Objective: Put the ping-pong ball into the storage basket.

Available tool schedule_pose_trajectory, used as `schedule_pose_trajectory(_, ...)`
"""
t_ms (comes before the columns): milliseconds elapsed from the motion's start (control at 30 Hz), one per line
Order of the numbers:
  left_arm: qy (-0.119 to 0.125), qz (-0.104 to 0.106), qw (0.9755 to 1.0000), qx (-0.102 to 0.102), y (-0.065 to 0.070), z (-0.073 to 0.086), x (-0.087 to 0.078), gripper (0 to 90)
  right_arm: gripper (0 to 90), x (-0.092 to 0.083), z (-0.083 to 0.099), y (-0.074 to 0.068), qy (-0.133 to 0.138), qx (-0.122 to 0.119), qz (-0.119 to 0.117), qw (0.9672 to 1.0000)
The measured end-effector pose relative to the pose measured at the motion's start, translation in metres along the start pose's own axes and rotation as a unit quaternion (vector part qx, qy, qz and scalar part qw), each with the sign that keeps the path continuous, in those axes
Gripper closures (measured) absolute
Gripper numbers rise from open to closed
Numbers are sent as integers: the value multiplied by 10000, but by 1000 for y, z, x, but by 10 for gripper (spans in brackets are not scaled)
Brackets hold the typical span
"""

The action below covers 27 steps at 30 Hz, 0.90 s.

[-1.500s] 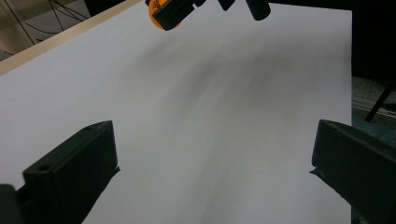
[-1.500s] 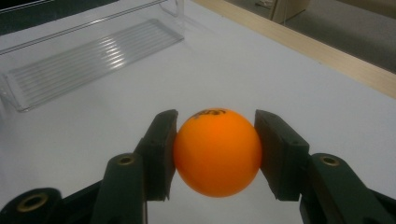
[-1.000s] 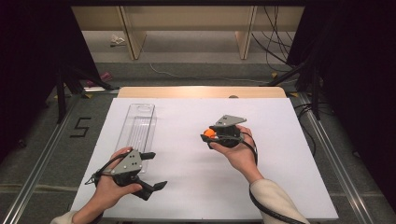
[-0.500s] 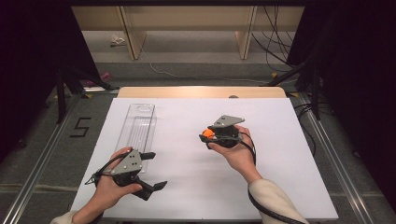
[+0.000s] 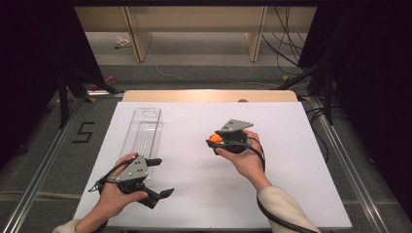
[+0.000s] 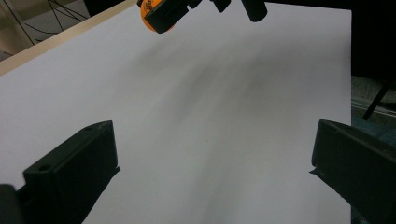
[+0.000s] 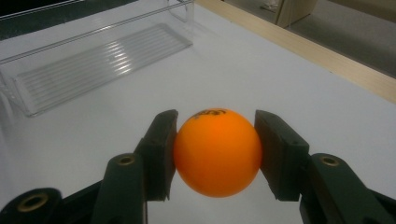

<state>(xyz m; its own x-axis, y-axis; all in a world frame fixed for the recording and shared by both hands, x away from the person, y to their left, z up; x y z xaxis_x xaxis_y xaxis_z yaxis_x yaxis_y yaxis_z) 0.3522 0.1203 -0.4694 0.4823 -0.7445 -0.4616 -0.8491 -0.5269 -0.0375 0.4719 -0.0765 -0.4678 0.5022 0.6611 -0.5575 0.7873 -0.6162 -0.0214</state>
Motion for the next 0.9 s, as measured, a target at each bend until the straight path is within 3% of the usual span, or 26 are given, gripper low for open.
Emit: schedule_pose_trajectory(900,-7,6,10000,6,0,0,0,1,516,8,-4,-8,6,-28,-98,9999)
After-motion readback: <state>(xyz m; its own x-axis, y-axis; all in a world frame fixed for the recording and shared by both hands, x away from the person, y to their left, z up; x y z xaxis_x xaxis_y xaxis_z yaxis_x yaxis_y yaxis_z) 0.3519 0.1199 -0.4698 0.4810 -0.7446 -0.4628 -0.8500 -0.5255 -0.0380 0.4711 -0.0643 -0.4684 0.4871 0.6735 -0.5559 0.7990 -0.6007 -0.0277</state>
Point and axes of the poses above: each handheld gripper's, and its own axes: x roughly forward along the jaws, z roughly out of its underside, y roughly to its right, the point moved 8 cm from there along x, roughly forward along the jaws, and after that the axes turned 5 degrees about -z, right-handed, at the moved point
